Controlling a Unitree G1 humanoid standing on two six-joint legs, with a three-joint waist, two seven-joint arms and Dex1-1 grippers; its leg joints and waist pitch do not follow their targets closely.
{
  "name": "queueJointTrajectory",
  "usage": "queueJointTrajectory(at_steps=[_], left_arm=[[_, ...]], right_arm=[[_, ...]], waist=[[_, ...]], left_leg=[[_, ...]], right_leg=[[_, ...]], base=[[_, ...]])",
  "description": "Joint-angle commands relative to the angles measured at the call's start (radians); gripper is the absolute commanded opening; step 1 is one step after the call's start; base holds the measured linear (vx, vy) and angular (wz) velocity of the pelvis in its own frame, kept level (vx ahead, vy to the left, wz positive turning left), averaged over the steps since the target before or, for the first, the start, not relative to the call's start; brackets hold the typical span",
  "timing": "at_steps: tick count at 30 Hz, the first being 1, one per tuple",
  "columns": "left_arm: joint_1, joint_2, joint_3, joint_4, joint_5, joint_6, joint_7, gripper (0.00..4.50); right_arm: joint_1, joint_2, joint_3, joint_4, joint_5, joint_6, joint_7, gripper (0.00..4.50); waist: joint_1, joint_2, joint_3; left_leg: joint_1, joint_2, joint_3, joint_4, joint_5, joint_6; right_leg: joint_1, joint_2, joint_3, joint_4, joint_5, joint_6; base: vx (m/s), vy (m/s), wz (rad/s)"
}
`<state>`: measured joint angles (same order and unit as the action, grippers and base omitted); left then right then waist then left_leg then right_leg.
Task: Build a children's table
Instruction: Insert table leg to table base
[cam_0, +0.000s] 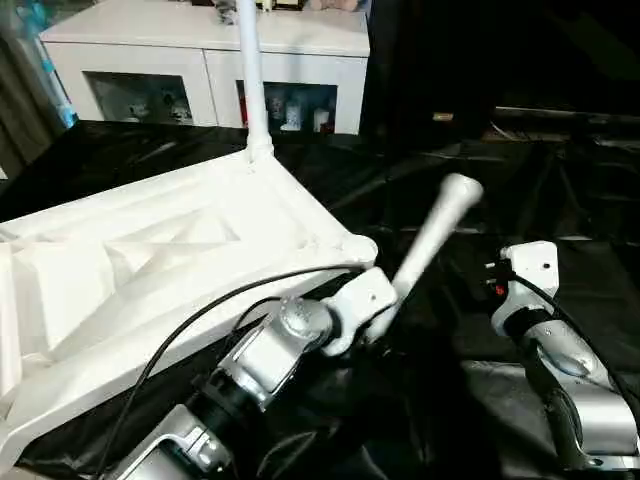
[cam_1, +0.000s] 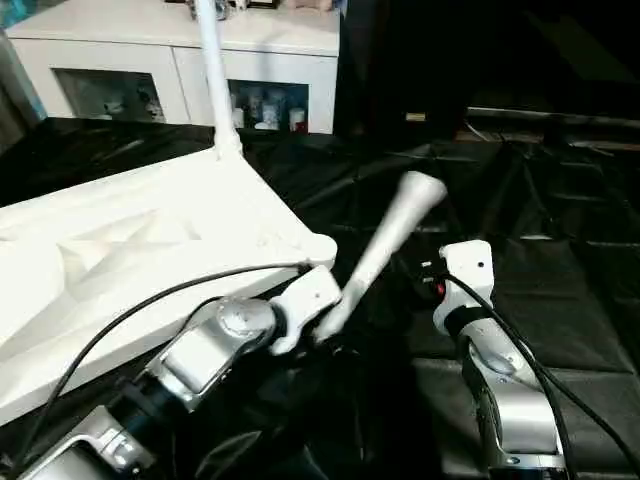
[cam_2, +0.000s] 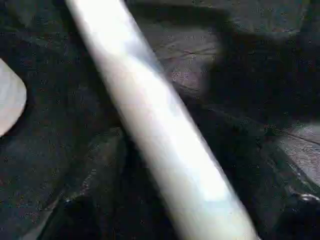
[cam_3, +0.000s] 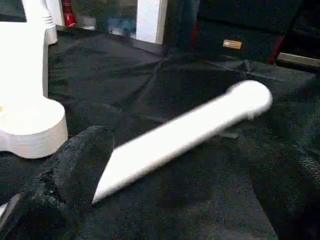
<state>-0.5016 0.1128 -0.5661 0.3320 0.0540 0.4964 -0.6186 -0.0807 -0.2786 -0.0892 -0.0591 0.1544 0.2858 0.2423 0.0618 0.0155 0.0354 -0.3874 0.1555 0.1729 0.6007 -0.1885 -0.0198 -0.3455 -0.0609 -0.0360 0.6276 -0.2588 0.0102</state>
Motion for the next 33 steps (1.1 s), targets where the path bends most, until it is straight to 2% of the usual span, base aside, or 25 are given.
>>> queueJointTrajectory(at_steps=[1,7,12,17,22,24,27,31,33], left_arm=[[0.018,0.012,-0.019,0.025,0.013,0.016,-0.011,3.14],[0.021,0.034,-0.012,0.012,0.026,-0.042,-0.022,2.61],[0.046,0.072,0.033,-0.037,0.001,-0.107,-0.048,2.17],[0.067,0.093,0.052,-0.064,-0.015,-0.126,-0.068,1.84],[0.097,0.110,0.089,-0.089,-0.044,-0.234,-0.089,1.50],[0.100,0.114,0.098,-0.092,-0.048,-0.245,-0.092,1.44],[0.113,0.124,0.129,-0.111,-0.066,-0.285,-0.100,1.41],[0.116,0.126,0.161,-0.123,-0.091,-0.307,-0.102,1.40],[0.116,0.132,0.205,-0.143,-0.123,-0.318,-0.110,1.39]], right_arm=[[-0.012,-0.003,-0.005,-0.008,-0.007,0.017,-0.005,4.50],[-0.013,-0.003,-0.005,-0.008,-0.008,0.016,-0.006,4.50],[-0.021,-0.002,-0.002,-0.002,-0.011,0.015,-0.009,4.50],[-0.031,-0.002,0.001,0.005,-0.013,0.014,-0.008,4.50],[-0.044,-0.005,0.008,0.016,-0.007,0.000,0.011,4.50],[-0.045,-0.008,0.012,0.012,0.001,-0.003,0.028,4.50],[-0.046,-0.049,0.020,-0.008,0.025,-0.029,0.110,4.50],[-0.057,-0.082,0.006,-0.007,0.034,-0.058,0.153,4.50],[-0.073,-0.112,-0.014,-0.022,0.065,-0.079,0.215,4.50]], waist=[[0.002,-0.011,-0.040],[0.001,-0.012,-0.041],[-0.001,-0.011,-0.040],[0.000,-0.012,-0.039],[0.000,-0.011,-0.040],[0.003,-0.009,-0.042],[0.004,-0.007,-0.043],[0.005,-0.005,-0.043],[0.006,-0.005,-0.042]], left_leg=[[0.019,0.079,-0.035,-0.083,-0.172,0.027],[0.019,0.079,-0.034,-0.082,-0.148,0.044],[0.019,0.080,-0.034,-0.083,-0.157,0.044],[0.021,0.081,-0.032,-0.084,-0.155,0.042],[0.019,0.081,-0.031,-0.083,-0.137,0.043],[0.021,0.082,-0.030,-0.081,-0.127,0.046],[0.017,0.081,-0.031,-0.079,-0.112,0.059],[0.019,0.082,-0.030,-0.078,-0.123,0.061],[0.020,0.083,-0.030,-0.077,-0.127,0.064]], right_leg=[[0.018,-0.095,0.046,-0.086,-0.024,-0.210],[0.019,-0.095,0.046,-0.083,0.016,-0.216],[0.018,-0.095,0.046,-0.084,0.004,-0.217],[0.015,-0.095,0.046,-0.084,-0.006,-0.218],[0.016,-0.094,0.046,-0.079,0.034,-0.215],[0.015,-0.094,0.046,-0.076,0.057,-0.217],[0.019,-0.095,0.044,-0.072,0.104,-0.220],[0.020,-0.095,0.043,-0.072,0.101,-0.228],[0.021,-0.096,0.044,-0.072,0.098,-0.235]], base=[[0.000,0.000,0.00],[0.000,0.000,0.00],[0.000,0.000,0.00],[0.000,0.000,0.00],[0.000,0.000,0.00],[0.000,0.000,0.00],[0.000,0.000,0.00],[0.000,0.000,0.00],[0.000,0.000,0.00]])
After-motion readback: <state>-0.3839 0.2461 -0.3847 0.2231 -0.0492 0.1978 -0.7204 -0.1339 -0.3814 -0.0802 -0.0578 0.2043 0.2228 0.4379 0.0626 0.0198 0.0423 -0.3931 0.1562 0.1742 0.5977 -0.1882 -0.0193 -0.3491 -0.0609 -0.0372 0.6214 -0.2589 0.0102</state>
